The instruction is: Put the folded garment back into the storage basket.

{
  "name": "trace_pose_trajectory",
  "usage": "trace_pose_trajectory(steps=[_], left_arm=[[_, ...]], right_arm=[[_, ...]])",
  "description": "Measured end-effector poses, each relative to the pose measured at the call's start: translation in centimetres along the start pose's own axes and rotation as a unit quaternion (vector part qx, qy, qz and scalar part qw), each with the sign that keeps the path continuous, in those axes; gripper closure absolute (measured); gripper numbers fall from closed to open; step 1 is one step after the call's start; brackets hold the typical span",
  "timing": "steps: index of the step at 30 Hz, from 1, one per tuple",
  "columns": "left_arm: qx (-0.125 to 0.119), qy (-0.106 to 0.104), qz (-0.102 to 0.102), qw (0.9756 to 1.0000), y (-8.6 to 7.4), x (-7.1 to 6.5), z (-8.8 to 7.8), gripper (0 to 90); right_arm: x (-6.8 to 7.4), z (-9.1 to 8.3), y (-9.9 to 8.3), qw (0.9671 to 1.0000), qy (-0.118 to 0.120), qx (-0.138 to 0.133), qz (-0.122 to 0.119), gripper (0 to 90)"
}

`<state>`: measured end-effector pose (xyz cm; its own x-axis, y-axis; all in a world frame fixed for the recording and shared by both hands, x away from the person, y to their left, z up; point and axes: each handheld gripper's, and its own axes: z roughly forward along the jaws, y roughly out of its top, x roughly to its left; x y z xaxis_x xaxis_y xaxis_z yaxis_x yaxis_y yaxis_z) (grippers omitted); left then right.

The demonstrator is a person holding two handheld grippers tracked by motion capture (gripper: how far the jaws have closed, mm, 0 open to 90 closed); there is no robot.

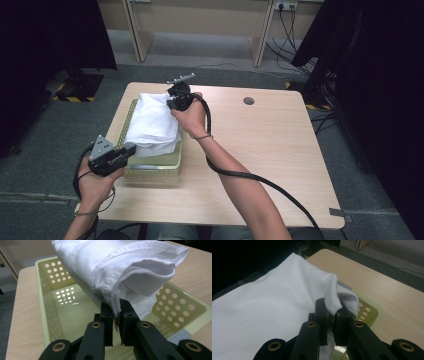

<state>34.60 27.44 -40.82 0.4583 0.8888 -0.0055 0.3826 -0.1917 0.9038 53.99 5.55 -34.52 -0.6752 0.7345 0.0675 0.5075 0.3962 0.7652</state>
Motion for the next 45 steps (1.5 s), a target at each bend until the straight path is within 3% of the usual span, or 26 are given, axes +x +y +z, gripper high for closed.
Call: trace_pose_trajectory(steps=[10,11,14,16,20,30,45], left_arm=[[0.0,0.006,-0.004,1.0,-0.1,0.4,0.2,81.0],[0.004,0.011,-0.006,0.9999,-0.2,0.5,0.3,77.9],[0.015,0.017,0.0,0.9997,-0.3,0.6,0.3,45.2],[0.011,0.019,0.01,0.9997,-0.4,0.4,0.0,33.2],[-0.004,0.007,0.009,0.9999,-0.5,0.2,-0.5,23.8],[-0.042,-0.016,0.007,0.999,0.1,-0.8,-0.4,15.0],[-0.055,-0.023,0.007,0.9982,0.1,-1.5,0.1,13.2]], right_arm=[[-0.1,0.3,0.2,1.0,-0.001,-0.002,-0.001,82.7],[-0.1,0.4,0.1,1.0,-0.003,0.0,0.0,80.0],[-0.5,1.3,-0.2,0.9997,-0.025,0.01,0.0,56.5],[-0.9,1.4,-0.5,0.9995,-0.03,0.007,-0.005,49.9],[-1.4,1.4,-1.0,0.9992,-0.036,0.015,-0.009,38.7],[-2.5,0.4,-1.5,0.9993,-0.029,0.006,-0.023,20.4],[-3.3,-1.5,-2.4,0.9993,-0.025,0.001,-0.027,17.3]])
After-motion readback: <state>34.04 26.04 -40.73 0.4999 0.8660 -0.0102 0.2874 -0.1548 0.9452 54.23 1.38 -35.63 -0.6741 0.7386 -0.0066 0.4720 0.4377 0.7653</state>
